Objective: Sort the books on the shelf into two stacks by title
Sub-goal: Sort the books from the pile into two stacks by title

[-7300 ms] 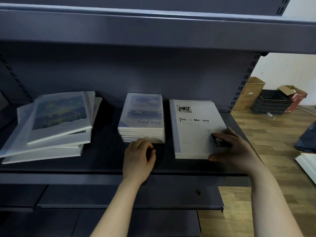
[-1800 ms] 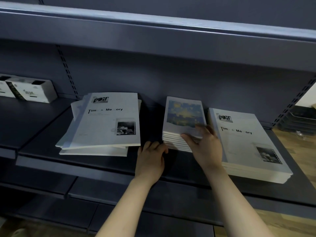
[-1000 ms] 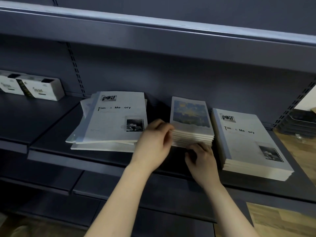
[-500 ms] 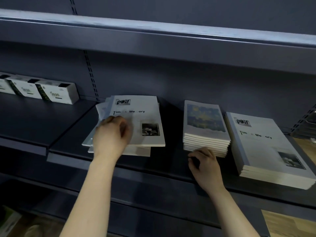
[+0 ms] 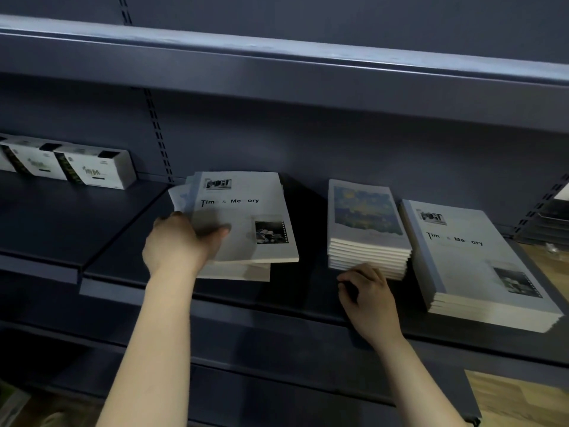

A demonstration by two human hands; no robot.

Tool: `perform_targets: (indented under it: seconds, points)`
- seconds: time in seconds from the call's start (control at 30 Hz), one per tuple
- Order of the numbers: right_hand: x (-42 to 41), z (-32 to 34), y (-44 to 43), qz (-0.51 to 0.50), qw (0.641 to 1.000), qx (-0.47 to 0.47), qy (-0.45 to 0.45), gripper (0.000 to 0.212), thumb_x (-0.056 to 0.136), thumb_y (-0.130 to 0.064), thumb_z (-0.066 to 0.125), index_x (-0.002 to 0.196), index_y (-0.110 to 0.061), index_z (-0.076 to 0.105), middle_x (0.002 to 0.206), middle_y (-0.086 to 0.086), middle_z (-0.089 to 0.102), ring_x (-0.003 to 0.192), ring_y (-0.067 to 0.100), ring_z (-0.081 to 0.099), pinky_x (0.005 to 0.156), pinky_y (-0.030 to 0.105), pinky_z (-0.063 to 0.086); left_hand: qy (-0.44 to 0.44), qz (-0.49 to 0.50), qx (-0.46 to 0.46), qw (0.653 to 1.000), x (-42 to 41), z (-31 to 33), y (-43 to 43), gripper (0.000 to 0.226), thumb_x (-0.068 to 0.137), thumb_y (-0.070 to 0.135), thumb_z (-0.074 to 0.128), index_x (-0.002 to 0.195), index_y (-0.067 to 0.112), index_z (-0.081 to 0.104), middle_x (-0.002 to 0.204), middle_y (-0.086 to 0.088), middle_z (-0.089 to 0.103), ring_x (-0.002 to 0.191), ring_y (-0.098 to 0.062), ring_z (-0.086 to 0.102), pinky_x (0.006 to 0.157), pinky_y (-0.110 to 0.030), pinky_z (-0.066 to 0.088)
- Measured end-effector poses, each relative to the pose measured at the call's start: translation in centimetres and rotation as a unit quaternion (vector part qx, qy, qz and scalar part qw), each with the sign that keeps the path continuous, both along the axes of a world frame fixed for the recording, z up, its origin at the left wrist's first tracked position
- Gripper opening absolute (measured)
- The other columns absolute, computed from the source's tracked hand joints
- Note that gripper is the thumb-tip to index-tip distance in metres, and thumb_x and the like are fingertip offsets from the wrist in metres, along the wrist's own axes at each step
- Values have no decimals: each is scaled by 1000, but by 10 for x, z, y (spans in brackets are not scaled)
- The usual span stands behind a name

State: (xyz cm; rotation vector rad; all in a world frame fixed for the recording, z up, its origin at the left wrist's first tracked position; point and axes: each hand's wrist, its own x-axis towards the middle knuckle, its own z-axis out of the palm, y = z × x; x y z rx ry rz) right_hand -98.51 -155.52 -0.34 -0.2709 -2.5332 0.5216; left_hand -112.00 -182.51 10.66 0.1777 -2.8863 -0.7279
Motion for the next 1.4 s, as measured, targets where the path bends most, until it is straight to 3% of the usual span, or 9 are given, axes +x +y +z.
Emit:
perform_targets:
  seconds: [0.2, 0.4, 0.63, 0.83, 1.0, 1.07, 1.2, 1.33, 1.4]
  points:
    - [1, 0, 0, 0, 1000, 3, -1, 13, 80, -10, 68, 92, -16, 69, 93, -3, 58, 94, 17, 51, 79, 24, 39, -22, 19, 31, 999, 1, 4, 0, 96, 59, 79, 62, 119, 5, 51, 114, -15, 59, 104, -37, 58, 76, -40, 51]
    - [1, 0, 0, 6, 1000, 4, 5, 15, 79, -8, 69, 91, -16, 70, 93, -3, 58, 94, 18, 51, 80, 24, 39, 65, 6, 99, 993, 6, -1, -5, 41, 92, 41, 51, 116, 7, 53, 105, -22, 64, 97, -42, 58, 67, -36, 36]
    - [2, 5, 1, 14, 1000, -16, -7, 14, 79, -9, 68, 90, -18, 70, 92, -5, 57, 95, 17, 51, 80, 22, 37, 175, -77, 246, 950, 26, 7, 0, 26, 98, 24, 46, 121, 13, 50, 98, -3, 60, 82, -22, 53, 69, -28, 38]
    - [5, 20, 5, 35, 991, -129, -7, 14, 85, -12, 65, 95, -21, 69, 95, -7, 61, 90, 8, 58, 79, 15, 44, 223, -144, 320, 910, 40, 0, 29, 19, 97, 23, 49, 115, 19, 54, 95, 9, 61, 79, 8, 56, 63, -3, 37]
    - [19, 46, 15, 12, 971, -238, 33, 22, 92, -7, 53, 106, -16, 68, 100, -7, 66, 89, -4, 59, 78, 4, 42, 201, -209, 406, 866, 53, -8, 73, 15, 97, 23, 49, 112, 20, 53, 93, 6, 65, 81, -3, 61, 66, -13, 44]
    - [26, 55, 25, -11, 954, -293, 60, 29, 96, -5, 42, 108, -16, 66, 101, -9, 67, 93, 1, 62, 81, 16, 50, 194, -216, 445, 847, 61, -9, 93, 14, 97, 21, 50, 111, 18, 53, 87, 6, 64, 77, -4, 60, 65, -14, 45]
    - [45, 73, 46, -53, 871, -473, 122, 31, 100, -10, 35, 112, -8, 63, 102, 0, 67, 92, 14, 65, 63, 32, 59, 163, -218, 509, 817, 74, -11, 134, 14, 98, 17, 48, 111, 18, 53, 95, 8, 65, 84, -1, 61, 71, -12, 45]
    - [66, 84, 71, -65, 877, -452, 147, 23, 97, -27, 50, 100, -17, 70, 90, 2, 71, 87, 17, 65, 69, 33, 54, 136, -240, 515, 812, 91, -19, 169, 16, 97, 26, 49, 112, 27, 52, 105, 13, 64, 97, 0, 61, 80, -16, 48]
    - [76, 86, 83, -69, 883, -439, 151, 15, 93, -29, 58, 95, -22, 70, 79, 3, 69, 74, 14, 62, 69, 24, 48, 118, -248, 517, 811, 101, -23, 185, 16, 97, 28, 49, 113, 29, 53, 105, 14, 64, 97, 1, 60, 82, -17, 49]
